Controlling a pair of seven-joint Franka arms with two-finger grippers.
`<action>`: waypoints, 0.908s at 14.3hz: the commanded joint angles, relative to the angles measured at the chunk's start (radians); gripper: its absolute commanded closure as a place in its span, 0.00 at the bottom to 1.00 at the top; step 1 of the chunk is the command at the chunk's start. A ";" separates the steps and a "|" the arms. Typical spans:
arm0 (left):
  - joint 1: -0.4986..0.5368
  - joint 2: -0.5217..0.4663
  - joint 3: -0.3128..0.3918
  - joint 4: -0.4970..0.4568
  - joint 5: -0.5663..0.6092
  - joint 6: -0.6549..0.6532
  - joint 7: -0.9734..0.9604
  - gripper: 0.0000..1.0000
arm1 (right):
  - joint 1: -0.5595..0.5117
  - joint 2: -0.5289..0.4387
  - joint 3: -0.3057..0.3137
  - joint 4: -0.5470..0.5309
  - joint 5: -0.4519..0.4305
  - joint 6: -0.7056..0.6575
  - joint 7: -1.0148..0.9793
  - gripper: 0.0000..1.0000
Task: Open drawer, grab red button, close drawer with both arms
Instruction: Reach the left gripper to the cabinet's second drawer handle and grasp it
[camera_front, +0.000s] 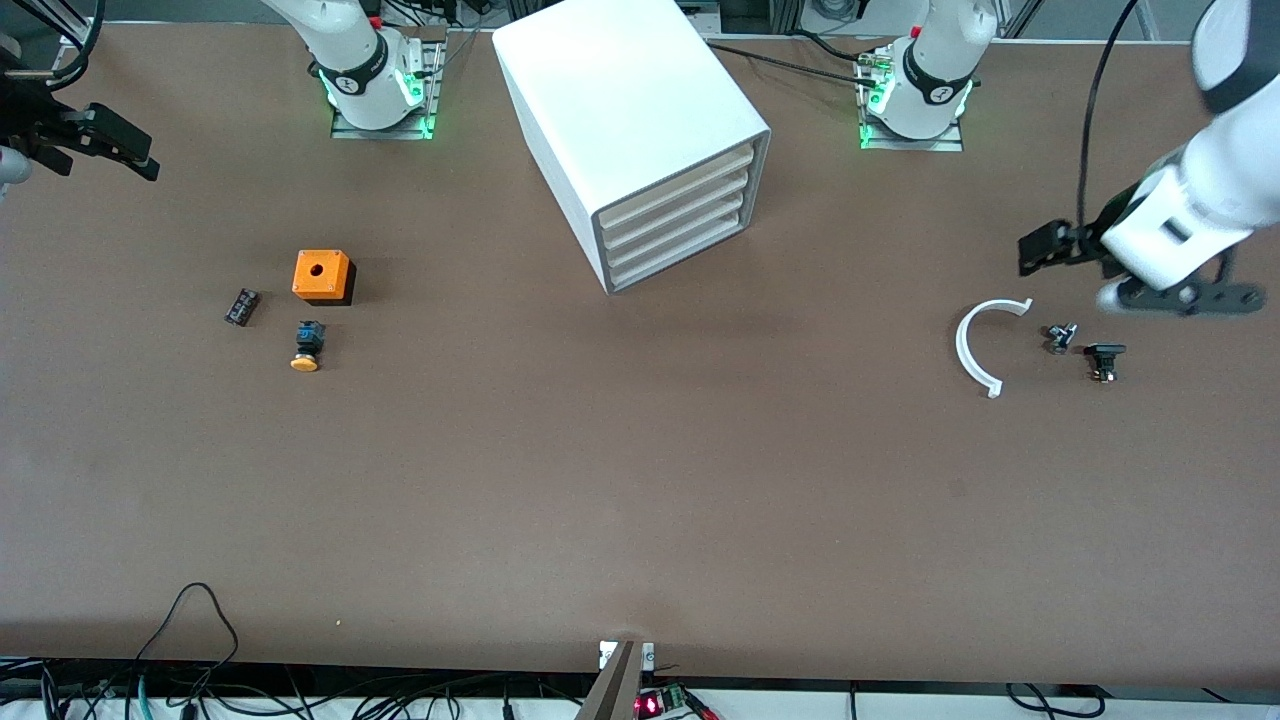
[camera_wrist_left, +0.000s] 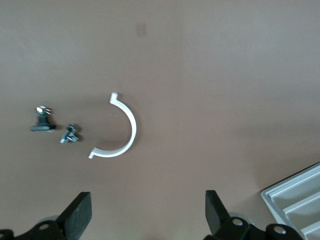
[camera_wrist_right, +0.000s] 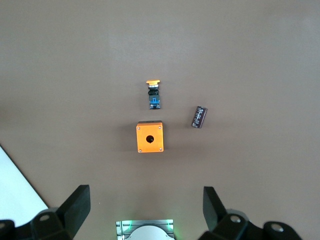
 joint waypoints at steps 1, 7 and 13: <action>-0.008 0.108 -0.002 0.023 -0.088 -0.014 0.000 0.00 | 0.003 -0.009 0.000 -0.006 0.009 -0.001 -0.006 0.00; -0.007 0.257 -0.026 -0.140 -0.549 0.060 0.133 0.00 | 0.003 0.013 -0.002 0.000 0.015 0.003 0.010 0.00; -0.028 0.272 -0.166 -0.444 -0.901 0.192 0.501 0.00 | 0.021 0.205 0.004 0.093 0.035 0.008 0.010 0.00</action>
